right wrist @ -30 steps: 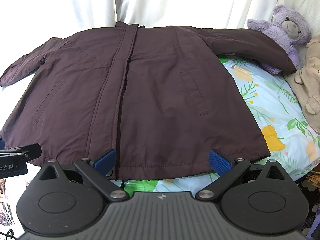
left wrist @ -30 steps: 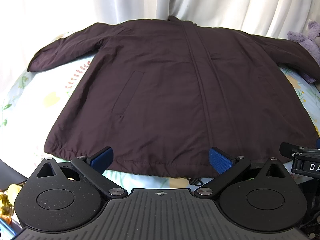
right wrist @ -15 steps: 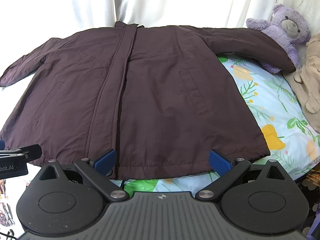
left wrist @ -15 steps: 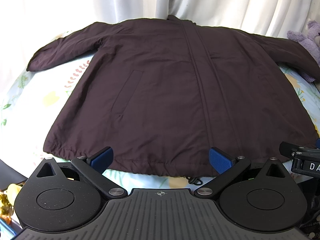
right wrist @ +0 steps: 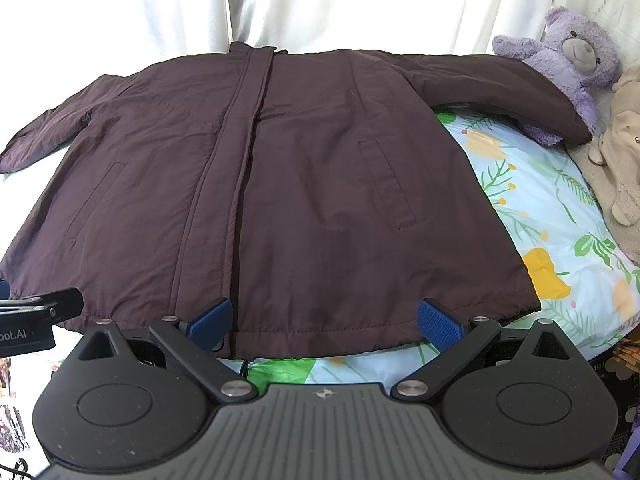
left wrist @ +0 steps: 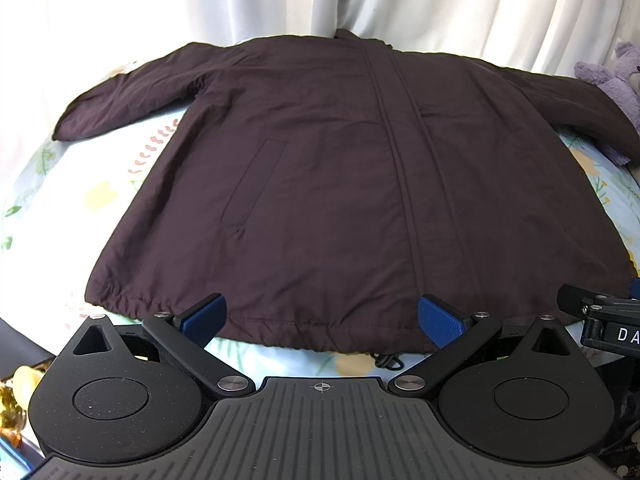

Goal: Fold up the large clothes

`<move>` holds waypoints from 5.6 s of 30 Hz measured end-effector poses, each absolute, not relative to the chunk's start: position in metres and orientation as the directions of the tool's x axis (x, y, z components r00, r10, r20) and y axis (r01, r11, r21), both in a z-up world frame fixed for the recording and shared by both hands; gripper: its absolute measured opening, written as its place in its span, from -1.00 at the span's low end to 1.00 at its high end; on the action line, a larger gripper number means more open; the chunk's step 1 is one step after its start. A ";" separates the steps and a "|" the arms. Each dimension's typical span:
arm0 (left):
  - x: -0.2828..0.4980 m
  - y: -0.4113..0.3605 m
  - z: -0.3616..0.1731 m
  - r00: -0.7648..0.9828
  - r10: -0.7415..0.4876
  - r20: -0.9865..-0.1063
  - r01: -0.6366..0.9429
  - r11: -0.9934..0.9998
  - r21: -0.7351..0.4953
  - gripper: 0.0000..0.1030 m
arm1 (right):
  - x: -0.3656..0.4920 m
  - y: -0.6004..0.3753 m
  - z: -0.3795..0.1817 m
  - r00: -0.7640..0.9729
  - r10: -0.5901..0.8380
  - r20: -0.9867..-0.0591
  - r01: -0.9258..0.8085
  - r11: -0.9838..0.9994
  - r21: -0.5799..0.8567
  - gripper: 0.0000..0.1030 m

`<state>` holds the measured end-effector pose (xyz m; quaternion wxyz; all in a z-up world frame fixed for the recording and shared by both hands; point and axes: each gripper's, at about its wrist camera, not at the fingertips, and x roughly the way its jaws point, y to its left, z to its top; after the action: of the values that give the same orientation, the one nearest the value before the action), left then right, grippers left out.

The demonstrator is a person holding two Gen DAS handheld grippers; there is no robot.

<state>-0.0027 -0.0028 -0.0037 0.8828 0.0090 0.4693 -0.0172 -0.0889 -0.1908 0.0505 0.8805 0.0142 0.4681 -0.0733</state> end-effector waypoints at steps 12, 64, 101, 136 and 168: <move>0.001 -0.002 -0.005 0.548 -0.023 -0.836 0.035 0.999 -0.005 1.00 | -0.086 -0.193 0.048 0.544 -0.110 -0.832 0.142 0.989 -0.038 0.93; 0.187 0.007 -0.082 0.506 -0.002 -0.862 -0.207 0.970 -0.124 1.00 | 0.079 -0.656 -0.046 0.867 -0.289 -0.406 0.469 0.201 0.860 -0.39; 0.326 0.050 -0.050 0.644 -0.413 -0.644 -0.040 0.822 -0.567 1.00 | 0.195 -0.333 -0.024 0.715 0.369 -0.594 -0.130 0.905 0.405 0.57; 0.391 0.014 -0.098 0.598 -0.379 -0.706 -0.100 0.839 -0.535 -0.37 | 0.161 -0.397 -0.046 0.798 0.319 -0.511 0.083 0.782 0.618 0.29; 0.387 0.030 -0.105 0.673 -0.163 -0.721 -0.094 0.948 -0.303 0.67 | 0.219 -0.350 -0.046 0.778 -0.052 -0.626 0.105 0.993 0.048 -0.21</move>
<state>0.3869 0.0304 -0.1049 0.9007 -0.1593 0.4038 -0.0192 0.2190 -0.3500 -0.0459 0.9420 0.0399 0.3306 -0.0418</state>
